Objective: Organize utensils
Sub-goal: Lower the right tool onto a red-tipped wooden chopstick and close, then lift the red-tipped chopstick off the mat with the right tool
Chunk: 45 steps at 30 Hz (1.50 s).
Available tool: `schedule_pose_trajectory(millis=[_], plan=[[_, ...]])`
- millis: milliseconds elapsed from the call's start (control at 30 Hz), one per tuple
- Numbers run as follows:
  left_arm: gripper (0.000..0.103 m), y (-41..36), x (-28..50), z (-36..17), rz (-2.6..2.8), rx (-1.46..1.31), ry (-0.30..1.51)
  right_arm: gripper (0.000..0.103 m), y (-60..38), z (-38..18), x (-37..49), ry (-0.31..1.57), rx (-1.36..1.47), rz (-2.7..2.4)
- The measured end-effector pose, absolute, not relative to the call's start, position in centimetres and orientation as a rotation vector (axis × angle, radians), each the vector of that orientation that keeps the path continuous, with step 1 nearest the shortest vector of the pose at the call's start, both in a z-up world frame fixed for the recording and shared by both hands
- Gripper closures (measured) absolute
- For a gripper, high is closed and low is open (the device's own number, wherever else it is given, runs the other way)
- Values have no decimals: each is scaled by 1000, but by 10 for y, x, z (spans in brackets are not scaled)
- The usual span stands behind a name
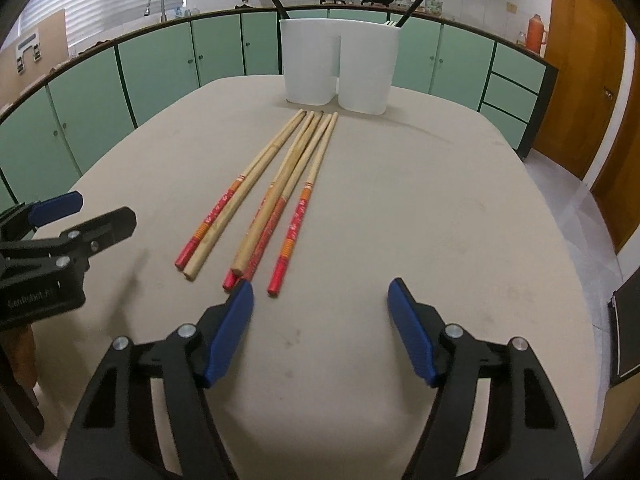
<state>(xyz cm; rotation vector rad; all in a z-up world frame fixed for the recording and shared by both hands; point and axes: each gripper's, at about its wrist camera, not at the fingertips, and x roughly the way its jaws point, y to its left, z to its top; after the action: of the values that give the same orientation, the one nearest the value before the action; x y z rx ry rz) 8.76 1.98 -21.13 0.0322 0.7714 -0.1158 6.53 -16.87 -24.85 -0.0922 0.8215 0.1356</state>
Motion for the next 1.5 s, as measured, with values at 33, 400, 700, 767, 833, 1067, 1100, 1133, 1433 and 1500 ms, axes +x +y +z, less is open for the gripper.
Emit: schedule_pose_trajectory(millis=[33, 400, 700, 767, 833, 1067, 1100, 1133, 1433, 1500], plan=[[12, 20, 88, -211, -117, 32, 772, 39, -167, -249, 66, 821, -95, 133], [12, 16, 87, -213, -128, 42, 774, 81, -162, -249, 62, 792, -49, 171], [12, 3, 84, -214, -168, 52, 778, 98, -170, -245, 61, 786, -23, 187], [12, -2, 83, -215, -178, 58, 781, 98, -177, -243, 60, 778, -10, 178], [12, -9, 83, -217, -186, 71, 787, 98, -184, -241, 58, 775, 1, 169], [13, -22, 87, -226, -176, 101, 814, 98, -192, -240, 55, 765, 16, 167], [13, -22, 88, -226, -175, 96, 817, 98, -193, -240, 55, 764, 20, 169], [13, -21, 89, -226, -173, 92, 818, 98, -194, -240, 56, 764, 24, 168], [19, -23, 92, -231, -165, 96, 838, 98, -201, -246, 57, 779, 55, 157], [22, -24, 94, -230, -167, 91, 836, 98, -200, -248, 58, 785, 53, 159]])
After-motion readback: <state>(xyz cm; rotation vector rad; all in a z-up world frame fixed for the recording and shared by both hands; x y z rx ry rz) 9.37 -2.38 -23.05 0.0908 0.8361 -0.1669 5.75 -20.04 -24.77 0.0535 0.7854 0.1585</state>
